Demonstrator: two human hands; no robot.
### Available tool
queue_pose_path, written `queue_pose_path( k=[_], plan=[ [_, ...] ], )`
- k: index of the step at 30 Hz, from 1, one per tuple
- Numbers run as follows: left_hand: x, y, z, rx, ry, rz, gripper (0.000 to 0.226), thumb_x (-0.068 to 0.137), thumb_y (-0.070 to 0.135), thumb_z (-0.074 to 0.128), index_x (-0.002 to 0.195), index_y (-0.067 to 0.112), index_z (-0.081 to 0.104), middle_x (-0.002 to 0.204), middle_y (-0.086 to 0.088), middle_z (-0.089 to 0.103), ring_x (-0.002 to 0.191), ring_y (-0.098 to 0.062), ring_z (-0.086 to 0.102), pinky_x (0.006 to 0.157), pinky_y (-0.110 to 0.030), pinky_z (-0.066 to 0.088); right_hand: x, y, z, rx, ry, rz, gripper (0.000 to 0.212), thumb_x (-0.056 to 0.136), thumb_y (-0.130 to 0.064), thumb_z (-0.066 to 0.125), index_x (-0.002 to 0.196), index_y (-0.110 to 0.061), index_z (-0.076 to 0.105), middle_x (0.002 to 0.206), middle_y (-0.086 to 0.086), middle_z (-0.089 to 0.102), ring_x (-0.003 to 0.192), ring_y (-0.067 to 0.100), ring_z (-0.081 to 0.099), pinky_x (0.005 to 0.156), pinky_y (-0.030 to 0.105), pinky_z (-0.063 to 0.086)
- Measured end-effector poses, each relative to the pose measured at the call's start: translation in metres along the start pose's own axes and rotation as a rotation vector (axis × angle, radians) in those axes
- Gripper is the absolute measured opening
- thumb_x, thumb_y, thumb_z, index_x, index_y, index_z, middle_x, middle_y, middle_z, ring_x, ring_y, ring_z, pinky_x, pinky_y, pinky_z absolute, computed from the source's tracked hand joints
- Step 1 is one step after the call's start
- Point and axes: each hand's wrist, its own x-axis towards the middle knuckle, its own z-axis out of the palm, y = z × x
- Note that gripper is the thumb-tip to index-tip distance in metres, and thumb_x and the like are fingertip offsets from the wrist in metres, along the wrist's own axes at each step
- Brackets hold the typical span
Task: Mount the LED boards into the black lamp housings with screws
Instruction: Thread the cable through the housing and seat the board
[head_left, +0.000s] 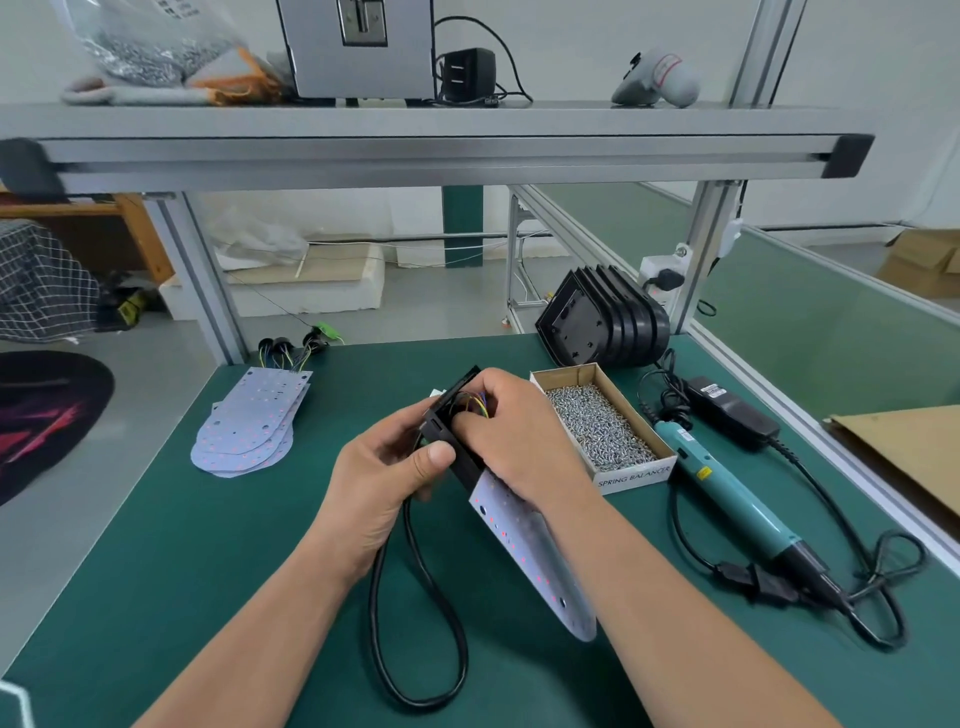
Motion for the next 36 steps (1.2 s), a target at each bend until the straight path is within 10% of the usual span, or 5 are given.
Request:
queue_pose_path(
  k=[8, 28, 32, 36],
  plan=[
    [-0.002, 0.006, 0.002, -0.029, -0.025, 0.054, 0.062, 0.072, 0.026, 0.090, 0.132, 0.016, 0.075, 0.113, 0.006, 0.079, 0.093, -0.001, 0.070, 0.077, -0.012, 0.053, -0.001, -0.003, -0.008, -0.120, -0.071, -0.135, 0.004, 0.088, -0.019, 0.067, 0.086, -0.017, 0.070, 0.073, 0.001, 0.067, 0.068, 0.018, 0.057, 0.067, 0.044, 0.051],
    [0.002, 0.011, -0.002, -0.075, -0.034, 0.043, 0.069, 0.068, 0.029, 0.091, 0.133, 0.018, 0.073, 0.131, -0.007, 0.075, 0.127, -0.023, 0.069, 0.105, -0.035, 0.056, -0.008, -0.002, -0.004, 0.097, -0.083, -0.113, 0.013, 0.091, -0.034, 0.068, 0.095, -0.028, 0.078, 0.081, -0.007, 0.075, 0.072, 0.003, 0.064, 0.068, 0.029, 0.052],
    [0.003, 0.012, -0.005, -0.059, -0.018, 0.037, 0.069, 0.068, 0.033, 0.089, 0.134, 0.018, 0.072, 0.129, -0.007, 0.077, 0.117, -0.021, 0.071, 0.095, -0.036, 0.060, -0.009, -0.001, -0.005, 0.081, -0.147, -0.138, 0.021, 0.096, -0.026, 0.063, 0.106, -0.037, 0.079, 0.098, -0.017, 0.079, 0.094, 0.006, 0.072, 0.083, 0.033, 0.058],
    [0.002, 0.013, -0.004, -0.039, -0.016, 0.036, 0.067, 0.069, 0.036, 0.089, 0.133, 0.023, 0.074, 0.124, -0.008, 0.078, 0.103, -0.019, 0.068, 0.078, -0.025, 0.057, -0.007, 0.005, -0.001, 0.148, -0.006, -0.061, 0.006, 0.091, -0.022, 0.078, 0.091, -0.024, 0.072, 0.078, -0.016, 0.073, 0.070, -0.001, 0.066, 0.065, 0.019, 0.048]
  ],
)
